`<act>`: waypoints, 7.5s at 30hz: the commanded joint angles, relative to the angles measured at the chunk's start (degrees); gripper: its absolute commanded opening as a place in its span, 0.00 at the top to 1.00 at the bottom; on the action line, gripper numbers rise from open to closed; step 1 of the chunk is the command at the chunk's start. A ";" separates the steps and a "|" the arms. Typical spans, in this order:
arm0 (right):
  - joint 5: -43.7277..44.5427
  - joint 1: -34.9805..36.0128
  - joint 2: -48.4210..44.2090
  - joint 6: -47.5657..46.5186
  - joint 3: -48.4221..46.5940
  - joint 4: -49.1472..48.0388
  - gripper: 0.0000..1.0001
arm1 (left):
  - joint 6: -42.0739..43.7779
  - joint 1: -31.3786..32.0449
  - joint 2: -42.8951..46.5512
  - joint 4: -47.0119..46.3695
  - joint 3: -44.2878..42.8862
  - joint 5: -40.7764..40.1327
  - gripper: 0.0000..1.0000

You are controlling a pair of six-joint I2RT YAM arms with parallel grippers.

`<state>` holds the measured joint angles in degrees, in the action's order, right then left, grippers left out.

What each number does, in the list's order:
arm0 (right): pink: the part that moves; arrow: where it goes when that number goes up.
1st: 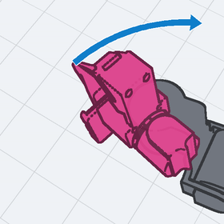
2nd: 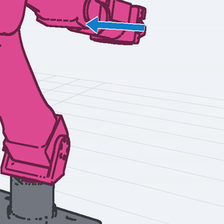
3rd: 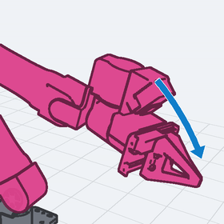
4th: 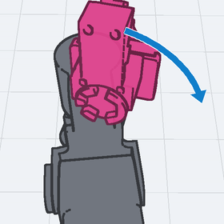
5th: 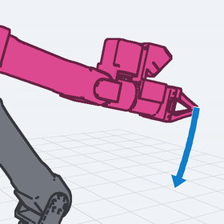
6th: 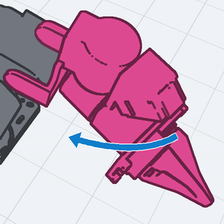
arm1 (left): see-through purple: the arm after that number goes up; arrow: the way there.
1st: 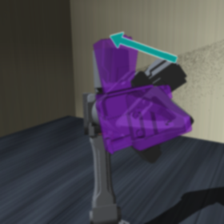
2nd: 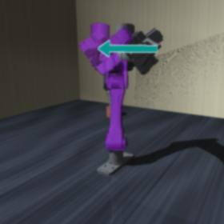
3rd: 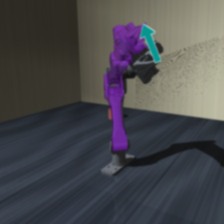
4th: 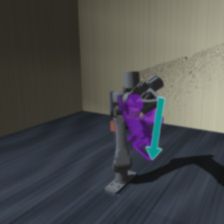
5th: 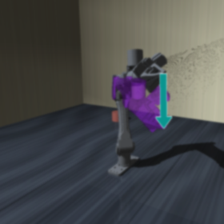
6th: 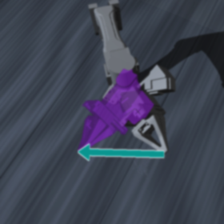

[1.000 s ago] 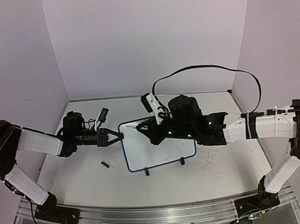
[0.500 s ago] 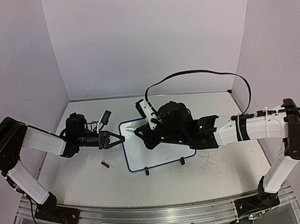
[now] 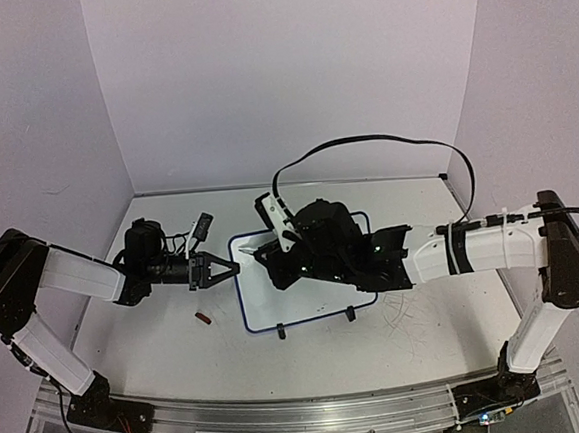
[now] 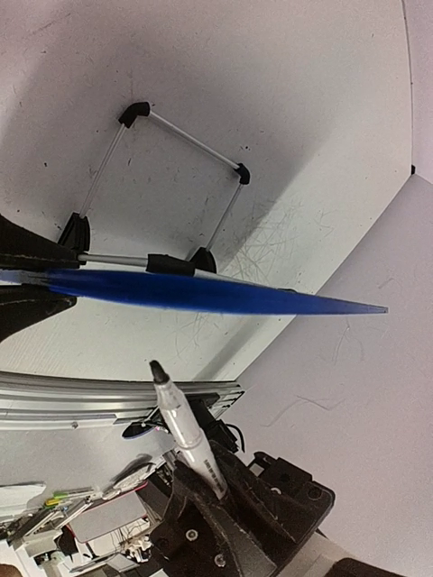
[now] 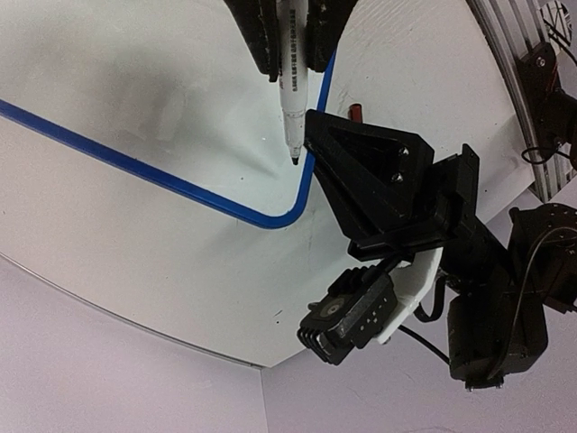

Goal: Write a sentence on the whiteboard

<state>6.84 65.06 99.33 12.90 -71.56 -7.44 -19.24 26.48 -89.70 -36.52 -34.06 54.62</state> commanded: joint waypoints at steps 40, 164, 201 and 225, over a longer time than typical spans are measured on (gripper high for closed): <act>6.03 1.12 3.50 2.40 -4.56 -0.57 1.00 | 1.75 0.68 3.47 -1.99 1.27 -1.31 1.00; 5.32 1.74 -1.55 5.59 2.18 -3.02 1.00 | 1.74 0.68 3.48 -1.59 0.97 -1.07 1.00; 6.81 1.12 2.18 6.06 -0.62 -0.75 1.00 | 1.84 0.68 3.60 -1.29 0.83 -1.03 1.00; 12.28 0.96 -1.52 7.90 3.14 0.93 1.00 | 1.92 0.68 3.59 -1.18 0.92 -0.89 1.00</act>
<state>15.60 66.57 99.94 20.05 -69.01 -7.64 -17.78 27.11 -88.03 -35.94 -32.84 52.27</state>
